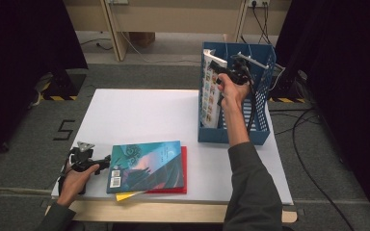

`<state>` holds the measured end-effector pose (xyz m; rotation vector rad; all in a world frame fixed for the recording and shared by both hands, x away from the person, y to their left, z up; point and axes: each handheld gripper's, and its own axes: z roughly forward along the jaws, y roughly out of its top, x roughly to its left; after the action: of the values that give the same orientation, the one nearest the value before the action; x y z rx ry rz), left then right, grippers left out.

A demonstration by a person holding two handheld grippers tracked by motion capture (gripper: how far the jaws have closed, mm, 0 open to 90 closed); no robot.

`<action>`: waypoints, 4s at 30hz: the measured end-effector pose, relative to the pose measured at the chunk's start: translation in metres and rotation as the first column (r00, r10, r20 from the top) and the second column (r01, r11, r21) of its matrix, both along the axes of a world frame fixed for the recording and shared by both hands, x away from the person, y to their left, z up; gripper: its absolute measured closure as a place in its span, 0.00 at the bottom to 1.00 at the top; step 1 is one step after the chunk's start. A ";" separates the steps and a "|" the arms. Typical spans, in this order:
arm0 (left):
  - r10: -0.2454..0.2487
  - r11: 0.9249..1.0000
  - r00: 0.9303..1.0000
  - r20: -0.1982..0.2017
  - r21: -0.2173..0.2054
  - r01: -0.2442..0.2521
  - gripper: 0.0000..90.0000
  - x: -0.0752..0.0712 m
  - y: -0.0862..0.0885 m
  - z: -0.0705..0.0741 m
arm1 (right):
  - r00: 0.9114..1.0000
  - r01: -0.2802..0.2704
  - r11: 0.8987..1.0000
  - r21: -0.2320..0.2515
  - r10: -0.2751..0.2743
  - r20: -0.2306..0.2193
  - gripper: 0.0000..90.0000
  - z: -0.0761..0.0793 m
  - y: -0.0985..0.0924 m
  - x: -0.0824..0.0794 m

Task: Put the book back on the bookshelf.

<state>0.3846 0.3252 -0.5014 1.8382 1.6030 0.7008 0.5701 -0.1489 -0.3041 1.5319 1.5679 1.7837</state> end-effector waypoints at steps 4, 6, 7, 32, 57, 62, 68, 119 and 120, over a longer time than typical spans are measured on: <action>-0.001 1.000 1.000 0.000 -0.001 0.001 0.16 0.000 0.000 0.000 | 1.000 0.006 0.999 -0.036 -0.006 0.000 0.76 0.003 0.003 -0.006; -0.001 1.000 1.000 0.000 0.001 0.001 0.16 0.000 0.000 0.000 | 1.000 -0.011 1.000 -0.022 0.011 -0.002 0.74 0.002 0.005 -0.009; -0.001 1.000 1.000 0.000 0.000 0.001 0.16 0.000 0.000 0.000 | 1.000 -0.015 0.999 -0.028 0.015 0.003 0.74 0.002 0.005 -0.010; 0.003 1.000 1.000 0.003 -0.008 -0.003 0.15 0.000 0.001 -0.001 | 0.985 -0.170 0.979 -0.109 0.167 -0.034 0.65 -0.033 -0.019 -0.074; 0.001 1.000 1.000 0.001 0.002 -0.001 0.15 0.000 0.000 0.000 | 0.983 -0.174 0.938 -0.299 0.182 -0.002 0.75 -0.051 0.015 -0.076; 0.002 1.000 1.000 0.003 0.003 -0.002 0.15 0.000 -0.001 0.000 | 0.989 -0.143 0.937 -0.319 0.147 -0.012 0.77 -0.049 0.015 -0.058; 0.002 1.000 1.000 0.003 0.004 -0.002 0.15 0.000 0.000 0.000 | 0.992 -0.126 0.947 -0.294 0.121 -0.035 0.76 -0.049 0.010 -0.038; 0.000 1.000 1.000 0.003 -0.006 0.000 0.15 0.001 0.001 -0.001 | 0.986 -0.166 0.928 -0.333 0.148 -0.077 0.43 -0.063 0.033 -0.045; 0.000 1.000 1.000 0.003 -0.006 0.000 0.15 0.001 0.001 -0.001 | 0.986 -0.166 0.928 -0.333 0.148 -0.077 0.43 -0.063 0.033 -0.045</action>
<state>0.3851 0.3259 -0.5024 1.8312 1.6017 0.6980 0.5253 -0.1159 -0.3668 1.3283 1.9517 1.4587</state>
